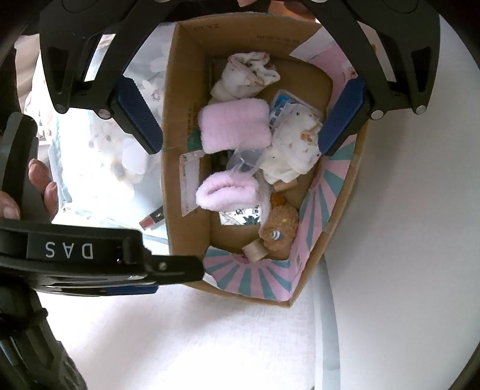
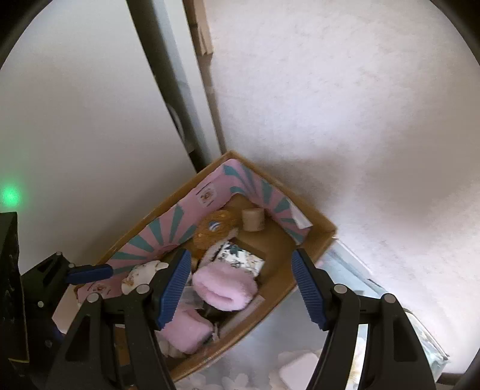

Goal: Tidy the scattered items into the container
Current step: 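Move both grippers back to the last items on the floral tray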

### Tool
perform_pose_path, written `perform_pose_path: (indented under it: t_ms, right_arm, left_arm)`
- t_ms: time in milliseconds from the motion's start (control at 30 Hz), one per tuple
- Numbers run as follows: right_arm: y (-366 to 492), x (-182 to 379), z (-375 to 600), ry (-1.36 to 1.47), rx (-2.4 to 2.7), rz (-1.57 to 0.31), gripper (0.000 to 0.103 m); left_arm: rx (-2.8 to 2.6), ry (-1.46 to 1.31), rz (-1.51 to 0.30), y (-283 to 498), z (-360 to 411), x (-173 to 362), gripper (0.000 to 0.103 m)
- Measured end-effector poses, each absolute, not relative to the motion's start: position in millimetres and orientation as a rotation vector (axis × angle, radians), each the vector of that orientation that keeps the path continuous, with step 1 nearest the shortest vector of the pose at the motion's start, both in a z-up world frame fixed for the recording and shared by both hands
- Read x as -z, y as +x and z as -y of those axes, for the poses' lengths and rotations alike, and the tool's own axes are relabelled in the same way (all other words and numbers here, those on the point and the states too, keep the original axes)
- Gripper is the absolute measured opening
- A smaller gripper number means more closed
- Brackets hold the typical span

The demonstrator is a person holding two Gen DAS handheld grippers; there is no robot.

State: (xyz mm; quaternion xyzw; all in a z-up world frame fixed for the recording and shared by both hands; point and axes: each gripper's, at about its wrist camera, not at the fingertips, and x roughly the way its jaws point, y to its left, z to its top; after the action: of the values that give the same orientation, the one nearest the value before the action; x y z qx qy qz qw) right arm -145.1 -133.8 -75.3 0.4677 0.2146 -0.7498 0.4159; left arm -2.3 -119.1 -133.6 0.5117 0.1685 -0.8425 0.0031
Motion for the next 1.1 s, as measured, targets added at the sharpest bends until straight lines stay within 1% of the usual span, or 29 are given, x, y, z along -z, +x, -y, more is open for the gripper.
perform_pose_path:
  t_ms: [167,433,633,733,867,1000,1067,1100]
  right_arm:
    - [-143,59,117,1.142,1.968,-0.553,0.065]
    - [-150,40,79,1.165,2.009,-0.502,0.065]
    - [-144,22,36,1.104,2.049,-0.468,0.065]
    - [-143,22,10,1.102,2.05,-0.451,0.065]
    - [-147,35,-21,1.138,2.057,-0.423,0.065]
    - [-147,52,-51,1.189,2.053,-0.403,0.065]
    - [-138,66,-60,1.188,2.033,-0.441,0.065]
    - [-134,71,-63,1.183,2.026,-0.453,0.065]
  left_arm:
    - [2.642,1.588,-0.511,2,112,124,0.103]
    - [2.682,1.559,-0.486,7,96,103,0.103]
    - [2.724,1.553,-0.497,4,86,85,0.103]
    - [2.771,1.53,-0.495,-1,77,73,0.103]
    - [2.825,1.505,-0.419,-12,55,59,0.103]
    - [2.864,1.564,-0.342,-31,28,58,0.103]
    - [2.879,1.614,-0.245,-46,11,60,0.103]
    - [2.89,1.635,-0.168,-54,2,61,0.103]
